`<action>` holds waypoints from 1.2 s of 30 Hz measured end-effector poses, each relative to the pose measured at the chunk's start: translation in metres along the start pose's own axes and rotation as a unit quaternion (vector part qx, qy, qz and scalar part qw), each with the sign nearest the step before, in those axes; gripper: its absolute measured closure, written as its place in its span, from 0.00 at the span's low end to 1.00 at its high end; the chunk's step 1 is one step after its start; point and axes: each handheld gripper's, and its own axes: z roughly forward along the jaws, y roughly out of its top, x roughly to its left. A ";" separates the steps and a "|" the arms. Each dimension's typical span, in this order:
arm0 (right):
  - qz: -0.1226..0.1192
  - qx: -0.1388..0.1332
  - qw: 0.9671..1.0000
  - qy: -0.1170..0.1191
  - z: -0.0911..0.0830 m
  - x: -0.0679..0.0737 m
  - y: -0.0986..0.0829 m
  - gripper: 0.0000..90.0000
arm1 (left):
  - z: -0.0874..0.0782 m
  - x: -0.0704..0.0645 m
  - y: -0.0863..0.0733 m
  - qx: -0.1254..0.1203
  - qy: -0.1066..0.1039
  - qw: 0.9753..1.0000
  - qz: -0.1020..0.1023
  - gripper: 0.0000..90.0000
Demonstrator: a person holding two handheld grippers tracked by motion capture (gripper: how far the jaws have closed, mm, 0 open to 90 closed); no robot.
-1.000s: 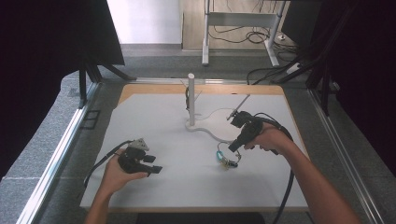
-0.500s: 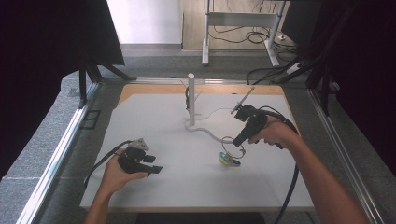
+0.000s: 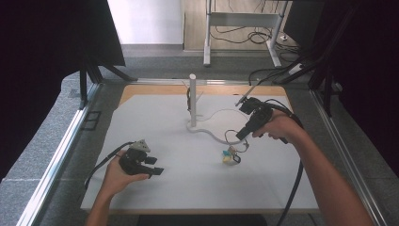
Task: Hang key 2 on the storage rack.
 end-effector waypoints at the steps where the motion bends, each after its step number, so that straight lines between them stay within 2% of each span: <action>1: 0.000 -0.002 1.000 0.000 -0.002 -0.001 0.001 0.97 | 0.000 0.000 0.000 0.000 0.000 1.000 0.000 0.50; 10: 0.007 -0.017 1.000 -0.005 -0.018 -0.007 0.011 0.97 | -0.001 0.000 0.000 -0.002 0.000 1.000 0.000 0.50; 20: 0.014 -0.023 1.000 0.000 -0.021 -0.013 0.017 0.97 | -0.001 0.000 0.000 -0.001 0.000 1.000 0.001 0.50; 36: 0.019 -0.039 0.999 -0.009 -0.031 -0.020 0.026 0.97 | -0.001 0.000 0.000 -0.002 -0.001 1.000 0.000 0.50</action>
